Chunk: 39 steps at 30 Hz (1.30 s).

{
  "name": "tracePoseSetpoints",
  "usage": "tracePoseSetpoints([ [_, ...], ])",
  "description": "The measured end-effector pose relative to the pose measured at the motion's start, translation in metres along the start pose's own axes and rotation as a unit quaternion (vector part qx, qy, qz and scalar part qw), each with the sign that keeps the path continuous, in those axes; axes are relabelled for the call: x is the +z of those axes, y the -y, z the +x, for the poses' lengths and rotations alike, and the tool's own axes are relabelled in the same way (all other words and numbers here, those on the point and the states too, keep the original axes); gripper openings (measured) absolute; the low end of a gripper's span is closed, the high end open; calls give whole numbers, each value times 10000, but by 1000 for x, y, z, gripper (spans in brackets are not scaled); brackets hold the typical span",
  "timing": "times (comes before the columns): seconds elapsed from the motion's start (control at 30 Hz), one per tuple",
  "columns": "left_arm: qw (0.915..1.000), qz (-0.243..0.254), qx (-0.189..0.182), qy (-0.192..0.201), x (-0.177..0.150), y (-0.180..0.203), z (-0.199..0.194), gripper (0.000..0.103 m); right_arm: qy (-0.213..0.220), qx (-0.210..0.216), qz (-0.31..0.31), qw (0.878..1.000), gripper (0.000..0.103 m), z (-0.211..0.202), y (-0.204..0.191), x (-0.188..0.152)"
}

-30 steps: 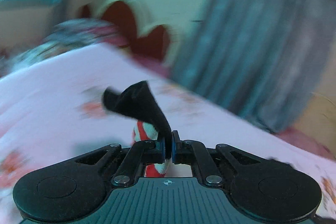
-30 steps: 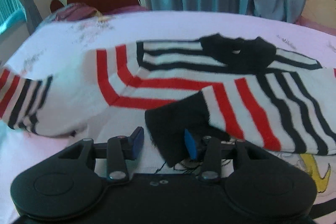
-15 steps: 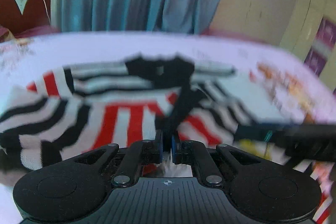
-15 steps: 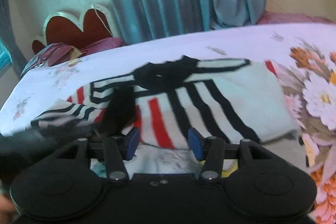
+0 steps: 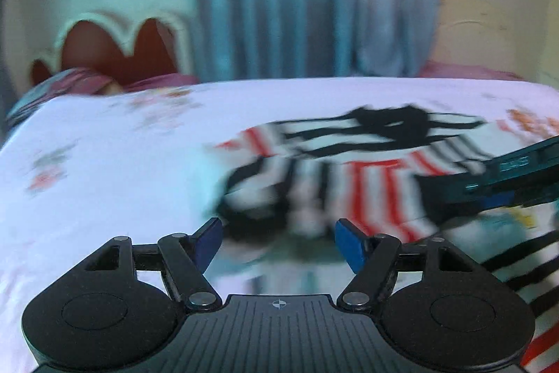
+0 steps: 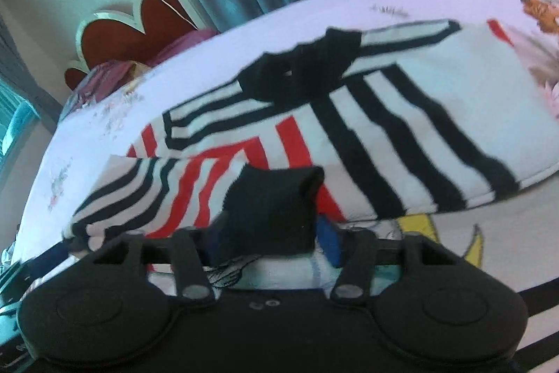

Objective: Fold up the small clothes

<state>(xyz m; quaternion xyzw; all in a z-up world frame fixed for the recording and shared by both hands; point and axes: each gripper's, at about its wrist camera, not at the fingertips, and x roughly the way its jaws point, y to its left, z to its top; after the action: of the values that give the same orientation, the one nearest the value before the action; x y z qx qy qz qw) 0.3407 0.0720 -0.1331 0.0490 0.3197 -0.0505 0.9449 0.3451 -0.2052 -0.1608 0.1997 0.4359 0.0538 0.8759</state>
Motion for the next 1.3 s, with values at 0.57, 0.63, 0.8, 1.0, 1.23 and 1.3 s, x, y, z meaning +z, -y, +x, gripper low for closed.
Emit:
tracePoseSetpoints([
  [0.57,9981,-5,615,-23,-8,1,61,70,1597,-982,-1714,9672,7,-58,-18,39],
  [0.63,9980,43,627,4,-11,3,61,66,1374,-1242,-1545,9705,7,-46,6,40],
  [0.8,9986,205,484,0,-13,13,53,49,1013,-1612,-1194,9744,7,-22,44,32],
  [1.0,9993,60,240,-266,-15,6,55,40,716,-1823,-1399,9706,8,-2,50,29],
  [1.23,9979,-417,132,-481,-11,-19,26,40,860,-1331,-1006,9822,31,-34,62,37],
  [1.3,9971,-642,66,-413,-5,-26,20,40,967,-1245,-883,9835,41,-41,67,39],
])
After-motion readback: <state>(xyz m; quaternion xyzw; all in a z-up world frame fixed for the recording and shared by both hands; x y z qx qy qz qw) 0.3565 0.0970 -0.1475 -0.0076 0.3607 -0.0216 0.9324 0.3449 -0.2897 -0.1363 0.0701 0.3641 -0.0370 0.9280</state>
